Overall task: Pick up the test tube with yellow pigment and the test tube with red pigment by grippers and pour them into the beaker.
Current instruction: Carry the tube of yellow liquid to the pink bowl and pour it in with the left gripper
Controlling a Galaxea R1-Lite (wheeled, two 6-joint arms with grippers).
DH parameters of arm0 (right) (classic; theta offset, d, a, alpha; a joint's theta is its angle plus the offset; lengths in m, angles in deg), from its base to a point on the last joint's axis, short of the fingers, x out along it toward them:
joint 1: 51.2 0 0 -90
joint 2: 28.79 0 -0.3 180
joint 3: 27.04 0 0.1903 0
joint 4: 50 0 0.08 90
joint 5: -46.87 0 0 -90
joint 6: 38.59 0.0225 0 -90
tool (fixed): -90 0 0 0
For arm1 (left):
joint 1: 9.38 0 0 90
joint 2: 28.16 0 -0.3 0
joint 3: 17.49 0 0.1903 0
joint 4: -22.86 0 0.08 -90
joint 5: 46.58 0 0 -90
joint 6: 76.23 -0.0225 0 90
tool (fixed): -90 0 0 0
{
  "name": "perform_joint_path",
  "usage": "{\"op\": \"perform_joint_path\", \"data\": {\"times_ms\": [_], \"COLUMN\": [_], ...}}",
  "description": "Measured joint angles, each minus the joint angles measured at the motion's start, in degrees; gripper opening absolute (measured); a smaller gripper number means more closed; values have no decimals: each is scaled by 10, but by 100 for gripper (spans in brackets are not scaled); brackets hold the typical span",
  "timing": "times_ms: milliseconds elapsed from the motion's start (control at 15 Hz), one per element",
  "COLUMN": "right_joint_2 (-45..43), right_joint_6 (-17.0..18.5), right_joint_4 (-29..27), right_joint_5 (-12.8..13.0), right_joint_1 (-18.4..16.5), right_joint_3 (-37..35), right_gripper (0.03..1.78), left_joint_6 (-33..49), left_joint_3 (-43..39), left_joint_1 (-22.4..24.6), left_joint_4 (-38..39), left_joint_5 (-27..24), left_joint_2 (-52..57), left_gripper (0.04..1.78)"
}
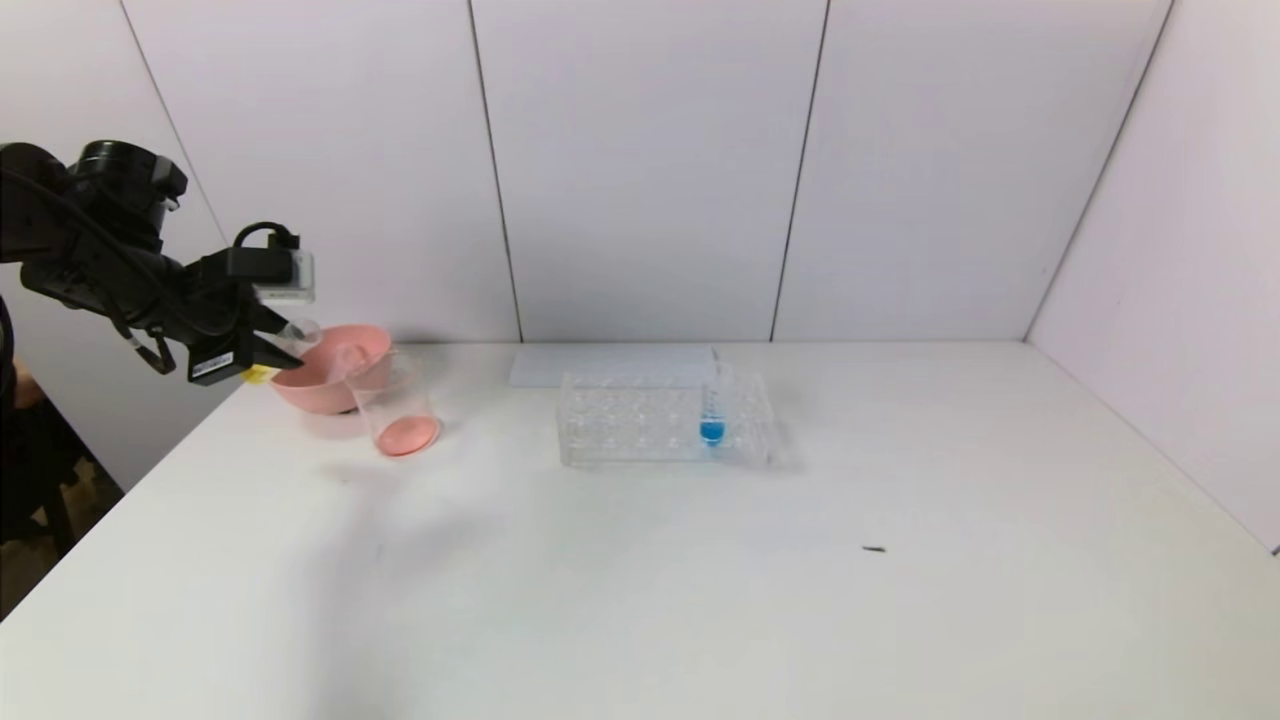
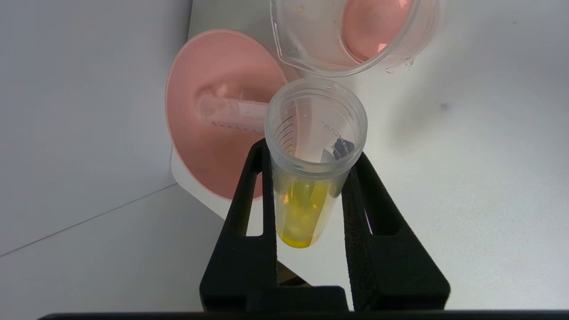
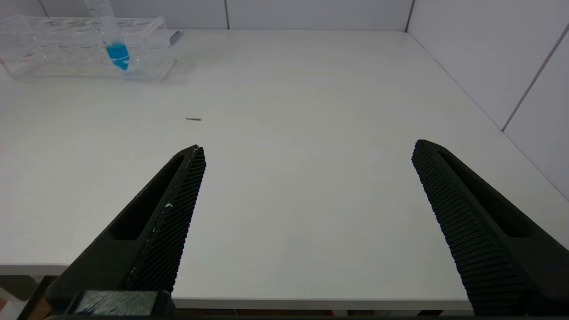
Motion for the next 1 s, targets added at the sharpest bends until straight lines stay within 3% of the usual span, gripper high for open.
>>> {"op": "perform_joint_path", "data": {"times_ms": [267, 1000], "right_joint_2": [0, 0], "right_joint_6": [0, 0], "right_joint_4": [0, 0], "right_joint_5": [0, 0], "right_joint_1": [0, 0], "right_joint_3": [0, 0], "right_gripper": [170, 170], "left_joint_6": [-38, -55], "left_joint_3": [45, 55], "left_joint_1": [0, -10], "left_joint_4": [-49, -45], "left_joint_5": [2, 35], "left_joint_2": [-19, -33], "left_gripper": [44, 44]}}
